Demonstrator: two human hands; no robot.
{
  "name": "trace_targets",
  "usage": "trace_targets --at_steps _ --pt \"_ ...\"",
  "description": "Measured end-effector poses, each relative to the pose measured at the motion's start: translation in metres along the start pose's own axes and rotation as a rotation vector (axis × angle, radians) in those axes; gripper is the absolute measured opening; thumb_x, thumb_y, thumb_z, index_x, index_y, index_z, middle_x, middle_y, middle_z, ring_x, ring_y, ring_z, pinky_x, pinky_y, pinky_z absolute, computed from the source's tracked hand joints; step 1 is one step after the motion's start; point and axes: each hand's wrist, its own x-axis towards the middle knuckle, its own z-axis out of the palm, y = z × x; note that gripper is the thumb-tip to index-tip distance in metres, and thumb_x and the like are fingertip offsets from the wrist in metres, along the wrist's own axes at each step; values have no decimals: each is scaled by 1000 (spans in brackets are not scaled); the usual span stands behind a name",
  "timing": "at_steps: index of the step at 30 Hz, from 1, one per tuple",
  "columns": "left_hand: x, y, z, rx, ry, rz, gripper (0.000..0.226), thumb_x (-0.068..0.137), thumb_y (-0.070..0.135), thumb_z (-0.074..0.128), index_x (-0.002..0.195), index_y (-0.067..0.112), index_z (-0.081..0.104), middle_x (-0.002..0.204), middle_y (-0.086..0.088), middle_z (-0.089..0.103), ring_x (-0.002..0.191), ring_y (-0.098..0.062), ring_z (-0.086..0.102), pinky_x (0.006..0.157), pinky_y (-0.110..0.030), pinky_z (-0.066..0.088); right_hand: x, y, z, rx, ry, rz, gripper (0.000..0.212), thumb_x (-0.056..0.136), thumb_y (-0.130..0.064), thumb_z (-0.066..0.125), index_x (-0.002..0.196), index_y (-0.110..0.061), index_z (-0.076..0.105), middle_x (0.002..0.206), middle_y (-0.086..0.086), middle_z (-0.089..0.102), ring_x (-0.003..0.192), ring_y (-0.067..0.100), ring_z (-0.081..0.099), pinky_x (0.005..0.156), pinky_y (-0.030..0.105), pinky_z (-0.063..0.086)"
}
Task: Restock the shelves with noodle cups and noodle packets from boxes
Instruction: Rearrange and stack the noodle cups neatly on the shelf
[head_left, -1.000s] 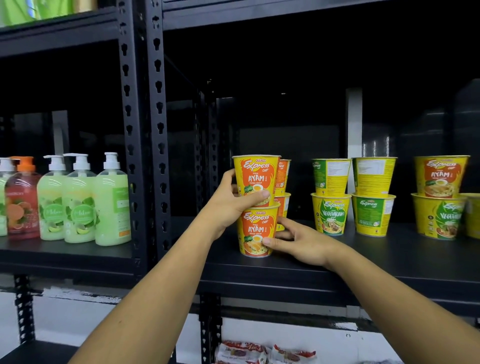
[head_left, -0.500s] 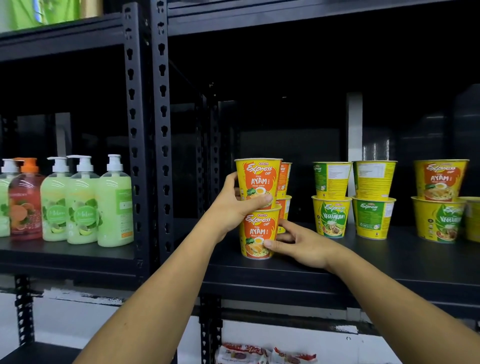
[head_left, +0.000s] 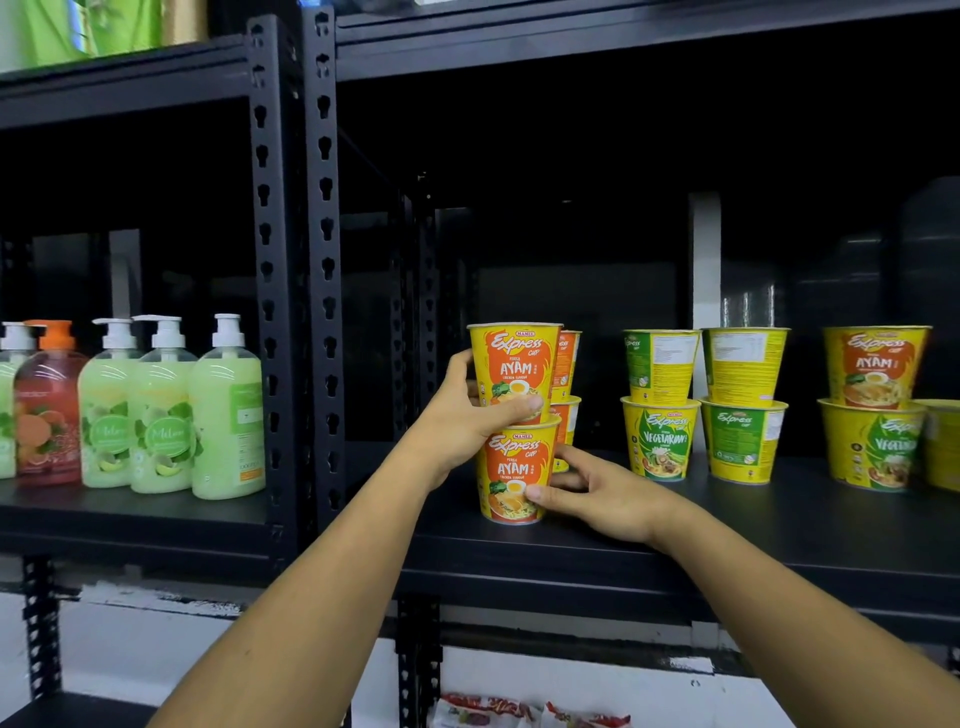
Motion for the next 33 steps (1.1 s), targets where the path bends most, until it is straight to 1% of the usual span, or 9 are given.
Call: trace_targets --at_steps 4,10,13,18,20,22,24,28,33 --pt "0 0 0 2 2 2 102 71 46 91 151 37 29 127 7 62 108 -12 69 85 -32 59 1 1 0 1 4 0 74 80 -62 72 144 -49 39 127 -20 69 118 -5 61 113 32 38" --pt "1 0 -1 11 -1 -7 104 68 49 92 150 37 30 128 7 62 109 -13 69 93 -40 59 1 2 0 7 -1 5 73 78 -63 73 142 -50 40 127 -20 69 120 -4 61 116 34 38" --pt "1 0 0 2 -1 -9 103 66 51 92 149 38 31 128 7 62 110 -14 68 95 -41 59 1 1 0 9 -2 7 74 79 -63 73 143 -50 40 127 -21 69 119 -5 61 117 36 38" --pt "2 -3 -6 -95 -7 -47 99 71 60 87 152 36 34 131 3 66 113 -16 70 102 -46 55 1 0 0 19 -5 11 78 77 -64 74 145 -47 41 126 -21 69 118 -5 61 118 38 37" --pt "1 -1 -10 -141 -24 -63 94 75 55 85 152 32 36 128 0 69 111 -16 72 101 -45 54 -1 -2 0 18 -1 18 77 76 -64 73 143 -49 39 126 -20 69 117 -5 61 117 36 37" --pt "1 3 -12 -137 -55 -61 84 80 45 84 150 29 41 125 -1 72 109 -16 73 98 -43 55 -1 -4 0 11 2 23 80 75 -65 72 145 -48 37 128 -18 68 118 -3 60 116 36 36" --pt "1 6 -13 -106 -73 -57 76 82 39 84 146 30 45 124 0 73 109 -17 73 99 -46 56 -1 -4 0 6 4 29 80 76 -65 72 146 -48 37 129 -18 68 120 -2 60 116 37 36" --pt "2 8 -15 -72 -77 -52 70 83 38 85 141 33 48 124 1 72 109 -17 73 100 -49 55 -1 -4 0 2 3 36 76 78 -65 71 143 -51 36 130 -17 68 122 -1 59 117 37 35" --pt "2 9 -17 -75 -86 -56 68 84 38 84 142 32 48 123 3 73 109 -17 73 102 -51 54 -1 -3 0 1 -3 35 78 75 -68 72 143 -51 36 129 -18 68 121 -1 60 119 40 35"
